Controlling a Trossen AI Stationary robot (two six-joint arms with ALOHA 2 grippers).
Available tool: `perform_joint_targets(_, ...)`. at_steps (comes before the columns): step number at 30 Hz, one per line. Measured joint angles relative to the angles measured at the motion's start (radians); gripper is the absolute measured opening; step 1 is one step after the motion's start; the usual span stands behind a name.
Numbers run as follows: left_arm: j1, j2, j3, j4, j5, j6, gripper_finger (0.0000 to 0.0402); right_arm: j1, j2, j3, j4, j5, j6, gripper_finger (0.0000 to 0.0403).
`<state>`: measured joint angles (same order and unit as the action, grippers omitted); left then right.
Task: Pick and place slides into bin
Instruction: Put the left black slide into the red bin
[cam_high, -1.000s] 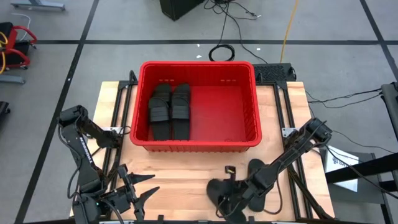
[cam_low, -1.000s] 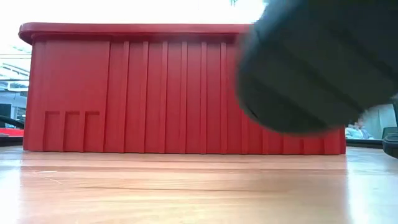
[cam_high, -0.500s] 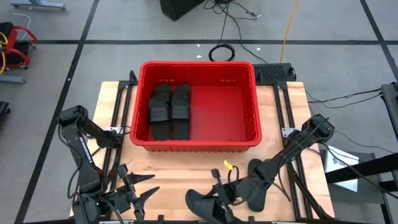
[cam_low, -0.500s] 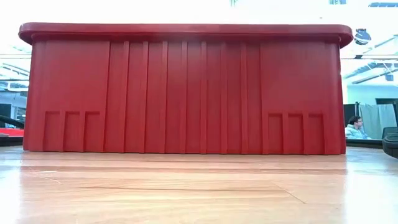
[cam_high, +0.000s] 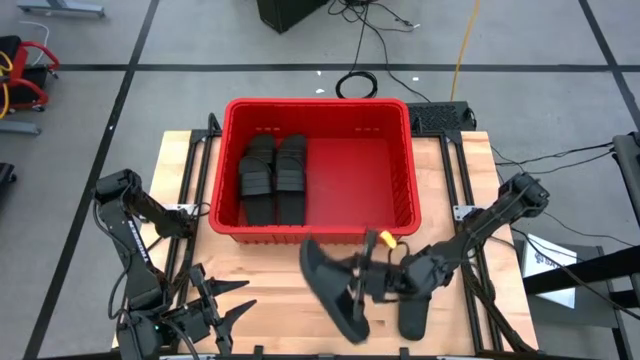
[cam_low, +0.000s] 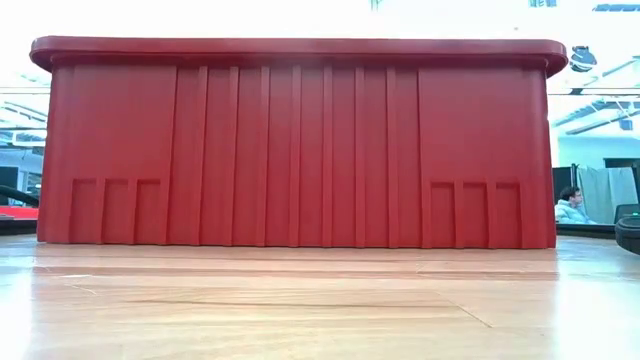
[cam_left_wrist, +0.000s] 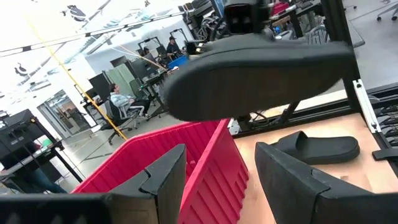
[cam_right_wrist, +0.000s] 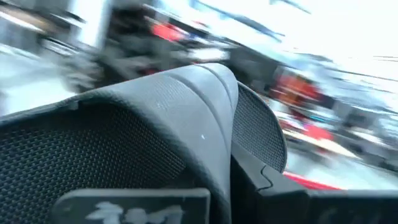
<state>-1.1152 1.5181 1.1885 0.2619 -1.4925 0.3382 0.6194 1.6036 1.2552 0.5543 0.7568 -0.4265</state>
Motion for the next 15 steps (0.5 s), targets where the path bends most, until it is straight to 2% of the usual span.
perform_joint_targets(9,0.005,0.000,0.000,0.000,-0.002,-0.033,0.0200,-0.044,-0.096,0.000,-0.013,0.321,-0.127,0.0011)
perform_joint_targets(15,0.028,0.000,0.000,-0.054,-0.056,-0.073,0.0200,-0.118,-0.144,0.000,-0.033,0.468,-0.263,0.0011)
